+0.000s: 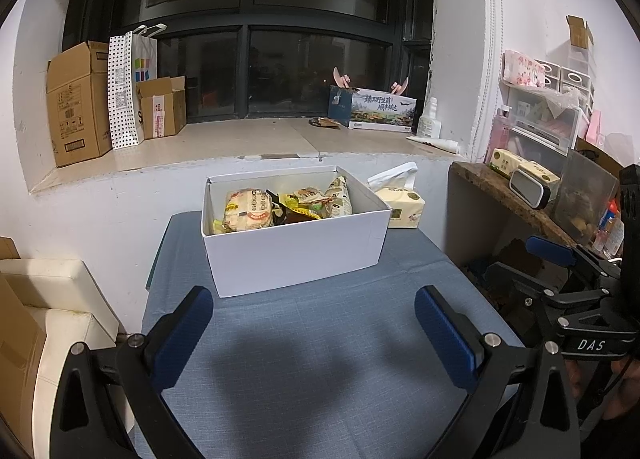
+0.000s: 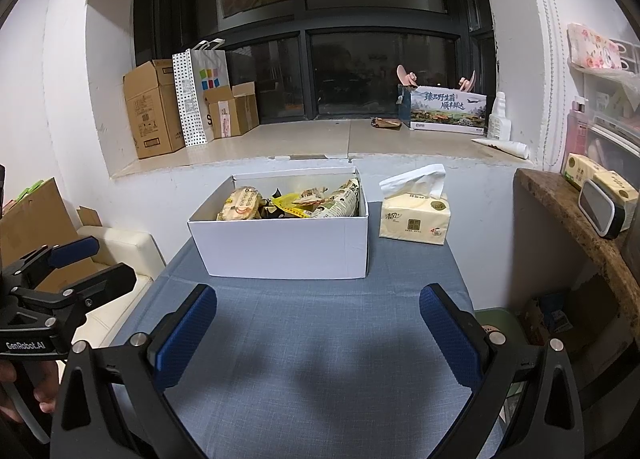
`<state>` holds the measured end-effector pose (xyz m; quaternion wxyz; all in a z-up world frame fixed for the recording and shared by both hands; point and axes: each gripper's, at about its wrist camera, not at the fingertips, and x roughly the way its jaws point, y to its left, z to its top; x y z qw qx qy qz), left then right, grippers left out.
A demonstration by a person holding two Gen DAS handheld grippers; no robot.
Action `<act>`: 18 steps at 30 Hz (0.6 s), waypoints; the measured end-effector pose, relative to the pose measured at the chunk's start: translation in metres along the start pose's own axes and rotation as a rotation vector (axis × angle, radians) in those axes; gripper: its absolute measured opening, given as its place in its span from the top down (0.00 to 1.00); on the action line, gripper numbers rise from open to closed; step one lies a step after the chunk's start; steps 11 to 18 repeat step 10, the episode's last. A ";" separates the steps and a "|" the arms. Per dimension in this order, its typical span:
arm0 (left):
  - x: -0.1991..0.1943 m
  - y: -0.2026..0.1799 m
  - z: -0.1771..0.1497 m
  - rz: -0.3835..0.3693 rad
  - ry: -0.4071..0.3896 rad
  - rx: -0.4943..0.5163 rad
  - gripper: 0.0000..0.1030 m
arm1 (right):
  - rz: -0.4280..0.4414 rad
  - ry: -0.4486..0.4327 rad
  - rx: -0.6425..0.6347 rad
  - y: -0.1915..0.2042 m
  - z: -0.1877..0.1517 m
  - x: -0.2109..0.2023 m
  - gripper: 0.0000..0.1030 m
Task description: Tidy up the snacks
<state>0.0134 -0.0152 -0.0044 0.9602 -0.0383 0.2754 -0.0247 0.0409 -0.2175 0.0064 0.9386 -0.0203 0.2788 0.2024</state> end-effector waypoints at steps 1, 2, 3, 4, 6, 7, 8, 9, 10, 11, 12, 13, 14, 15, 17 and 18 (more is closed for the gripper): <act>0.000 0.000 0.000 -0.001 0.001 0.000 0.00 | 0.001 0.000 0.000 0.000 0.000 0.000 0.00; 0.000 0.000 0.000 -0.003 0.001 0.001 0.00 | 0.001 0.000 0.000 0.000 0.000 0.000 0.00; 0.000 0.000 0.000 -0.002 0.001 0.001 0.00 | 0.000 0.001 0.001 0.000 0.000 0.000 0.00; 0.000 0.000 0.000 -0.002 0.001 0.002 0.00 | 0.000 0.001 0.001 -0.001 -0.001 0.000 0.00; -0.001 0.000 0.000 -0.009 -0.003 0.003 0.00 | 0.000 0.001 0.000 0.000 -0.001 0.000 0.00; -0.001 0.000 0.000 -0.010 -0.005 0.004 0.00 | 0.001 0.000 0.000 -0.001 -0.001 0.000 0.00; -0.001 0.000 0.000 -0.017 -0.005 0.003 0.00 | 0.002 0.000 0.000 -0.001 -0.001 0.001 0.00; 0.000 0.000 0.000 -0.019 -0.003 -0.001 0.00 | 0.002 0.001 0.000 -0.001 -0.001 0.001 0.00; 0.000 0.001 0.000 -0.019 -0.002 -0.003 0.00 | 0.000 0.001 0.000 0.000 -0.001 0.001 0.00; 0.000 0.001 0.000 -0.019 -0.002 -0.003 0.00 | 0.000 0.001 0.000 0.000 -0.001 0.001 0.00; 0.000 0.001 0.000 -0.019 -0.002 -0.003 0.00 | 0.000 0.001 0.000 0.000 -0.001 0.001 0.00; 0.000 0.001 0.000 -0.019 -0.002 -0.003 0.00 | 0.000 0.001 0.000 0.000 -0.001 0.001 0.00; 0.000 0.001 0.000 -0.019 -0.002 -0.003 0.00 | 0.000 0.001 0.000 0.000 -0.001 0.001 0.00; 0.000 0.001 0.000 -0.019 -0.002 -0.003 0.00 | 0.000 0.001 0.000 0.000 -0.001 0.001 0.00; 0.000 0.001 0.000 -0.019 -0.002 -0.003 0.00 | 0.000 0.001 0.000 0.000 -0.001 0.001 0.00; 0.000 0.001 0.000 -0.019 -0.002 -0.003 0.00 | 0.000 0.001 0.000 0.000 -0.001 0.001 0.00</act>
